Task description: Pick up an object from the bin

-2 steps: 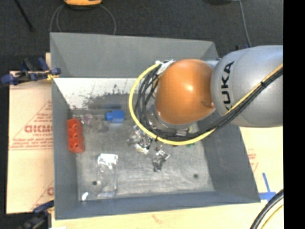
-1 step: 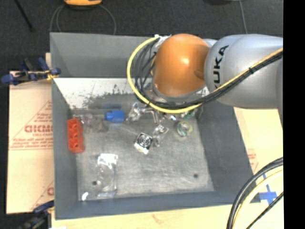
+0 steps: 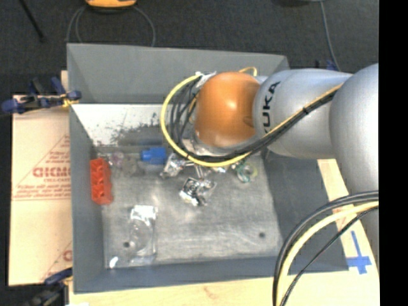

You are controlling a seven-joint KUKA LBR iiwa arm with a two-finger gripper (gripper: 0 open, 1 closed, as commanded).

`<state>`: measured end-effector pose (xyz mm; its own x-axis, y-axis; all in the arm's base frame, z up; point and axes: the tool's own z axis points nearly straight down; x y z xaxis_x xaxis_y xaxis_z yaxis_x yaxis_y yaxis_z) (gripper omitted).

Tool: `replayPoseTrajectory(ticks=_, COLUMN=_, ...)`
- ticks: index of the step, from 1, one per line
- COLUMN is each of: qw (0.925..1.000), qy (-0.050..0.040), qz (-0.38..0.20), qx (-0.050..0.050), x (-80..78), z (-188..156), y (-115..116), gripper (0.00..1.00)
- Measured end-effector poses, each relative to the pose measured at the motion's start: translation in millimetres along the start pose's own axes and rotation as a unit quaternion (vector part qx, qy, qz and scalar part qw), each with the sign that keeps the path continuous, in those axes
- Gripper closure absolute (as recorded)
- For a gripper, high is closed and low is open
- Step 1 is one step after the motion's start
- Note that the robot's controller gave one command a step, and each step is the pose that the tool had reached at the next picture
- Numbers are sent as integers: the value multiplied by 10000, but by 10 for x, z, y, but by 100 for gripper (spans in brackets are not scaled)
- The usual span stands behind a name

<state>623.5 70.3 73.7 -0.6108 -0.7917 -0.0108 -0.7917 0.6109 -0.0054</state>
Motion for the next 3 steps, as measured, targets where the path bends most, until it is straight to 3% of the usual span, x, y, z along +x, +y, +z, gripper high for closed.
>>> replayPoseTrajectory(ticks=1, qw=9960, qy=24, qz=-898, qx=1, x=139, z=-50, y=-30, gripper=0)
replayPoseTrajectory(ticks=2, qw=9962, qy=0, qz=-876, qx=-4, x=121, z=-63, y=-28, gripper=100)
replayPoseTrajectory(ticks=3, qw=9907, qy=12, qz=-1357, qx=13, x=128, z=-1702, y=150, gripper=100)
